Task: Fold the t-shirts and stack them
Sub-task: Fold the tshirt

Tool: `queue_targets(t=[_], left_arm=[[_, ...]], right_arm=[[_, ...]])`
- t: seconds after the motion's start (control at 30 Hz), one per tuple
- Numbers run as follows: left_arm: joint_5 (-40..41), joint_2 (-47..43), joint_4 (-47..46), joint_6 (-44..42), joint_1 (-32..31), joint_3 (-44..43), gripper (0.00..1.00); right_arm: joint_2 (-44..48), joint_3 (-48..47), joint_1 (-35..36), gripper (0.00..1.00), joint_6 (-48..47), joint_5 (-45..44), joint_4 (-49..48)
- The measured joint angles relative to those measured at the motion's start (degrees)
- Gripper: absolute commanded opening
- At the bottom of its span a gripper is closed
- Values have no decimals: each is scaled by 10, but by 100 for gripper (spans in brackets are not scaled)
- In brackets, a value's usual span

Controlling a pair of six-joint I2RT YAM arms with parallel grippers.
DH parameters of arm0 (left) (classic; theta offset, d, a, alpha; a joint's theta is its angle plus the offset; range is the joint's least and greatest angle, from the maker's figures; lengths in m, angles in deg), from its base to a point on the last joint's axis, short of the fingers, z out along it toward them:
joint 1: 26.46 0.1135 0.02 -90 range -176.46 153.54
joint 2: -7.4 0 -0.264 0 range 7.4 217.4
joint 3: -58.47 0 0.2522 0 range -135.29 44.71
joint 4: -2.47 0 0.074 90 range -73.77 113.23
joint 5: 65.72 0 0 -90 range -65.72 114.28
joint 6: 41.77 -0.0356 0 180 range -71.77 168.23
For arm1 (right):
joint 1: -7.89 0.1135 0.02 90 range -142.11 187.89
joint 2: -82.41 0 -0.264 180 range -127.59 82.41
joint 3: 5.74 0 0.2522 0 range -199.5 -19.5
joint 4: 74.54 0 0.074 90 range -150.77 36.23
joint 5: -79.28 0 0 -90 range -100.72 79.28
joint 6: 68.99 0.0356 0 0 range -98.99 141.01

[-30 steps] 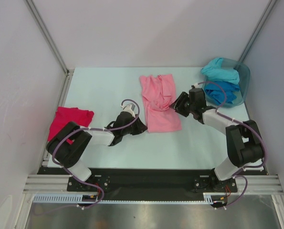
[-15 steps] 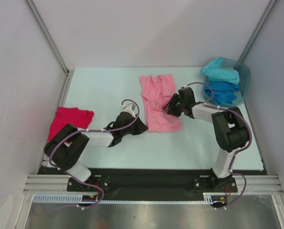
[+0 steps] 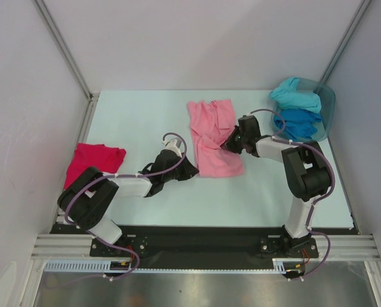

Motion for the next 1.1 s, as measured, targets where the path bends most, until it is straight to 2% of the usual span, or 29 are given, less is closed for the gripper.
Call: queue_targets(t=[0.17, 0.43, 0.53, 0.57, 0.6, 0.63, 0.7, 0.93, 1.1], left_arm=[[2, 0, 0, 0, -4, 0, 17], [4, 0, 0, 0, -9, 2, 16], [4, -1, 1, -1, -9, 2, 16], [4, -2, 2, -1, -9, 2, 16], [4, -3, 3, -1, -9, 2, 16], [4, -4, 5, -2, -9, 2, 16], [4, -9, 7, -3, -10, 2, 16], [4, -17, 9, -5, -10, 2, 15], [4, -21, 8, -6, -10, 7, 15]], right_arm=[[-15, -20, 2, 0, 0, -3, 1], [-47, -104, 4, 0, -1, -9, 15], [-58, -135, 4, 38, 1, -9, 15], [-62, -143, 4, 62, 0, -9, 15], [-65, -149, 4, 73, -1, -9, 18], [-68, -151, 4, 77, 0, -9, 19], [-71, -152, 4, 80, -4, -11, 25], [-58, -119, -6, 81, -4, -17, 34], [19, -63, -23, 80, -6, -28, 57]])
